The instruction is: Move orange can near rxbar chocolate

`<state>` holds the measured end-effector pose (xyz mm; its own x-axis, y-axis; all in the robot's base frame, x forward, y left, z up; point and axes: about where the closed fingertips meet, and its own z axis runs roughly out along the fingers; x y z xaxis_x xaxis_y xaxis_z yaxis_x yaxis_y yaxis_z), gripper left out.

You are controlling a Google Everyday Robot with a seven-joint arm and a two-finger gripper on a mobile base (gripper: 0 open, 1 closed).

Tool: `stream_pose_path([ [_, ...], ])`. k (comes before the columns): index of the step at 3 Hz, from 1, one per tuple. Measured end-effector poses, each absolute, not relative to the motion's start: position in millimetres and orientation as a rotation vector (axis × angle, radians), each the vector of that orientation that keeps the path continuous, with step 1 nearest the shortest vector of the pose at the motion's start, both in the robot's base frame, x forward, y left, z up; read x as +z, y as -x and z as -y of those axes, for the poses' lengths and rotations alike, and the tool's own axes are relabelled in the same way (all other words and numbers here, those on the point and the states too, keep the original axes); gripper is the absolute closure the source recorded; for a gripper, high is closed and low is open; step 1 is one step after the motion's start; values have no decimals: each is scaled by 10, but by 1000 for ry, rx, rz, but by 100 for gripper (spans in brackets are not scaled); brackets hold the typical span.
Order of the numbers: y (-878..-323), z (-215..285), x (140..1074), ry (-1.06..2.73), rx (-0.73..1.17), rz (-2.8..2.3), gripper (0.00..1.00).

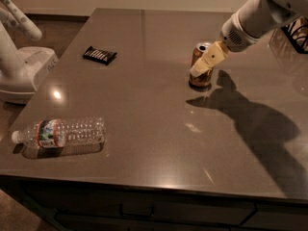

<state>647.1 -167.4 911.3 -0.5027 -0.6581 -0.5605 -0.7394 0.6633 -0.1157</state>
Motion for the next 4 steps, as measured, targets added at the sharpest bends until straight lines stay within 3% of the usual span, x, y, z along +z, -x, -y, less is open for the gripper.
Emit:
stream_pose_path([
  [4,-6778,933,9397,1191,299,-2204,92],
])
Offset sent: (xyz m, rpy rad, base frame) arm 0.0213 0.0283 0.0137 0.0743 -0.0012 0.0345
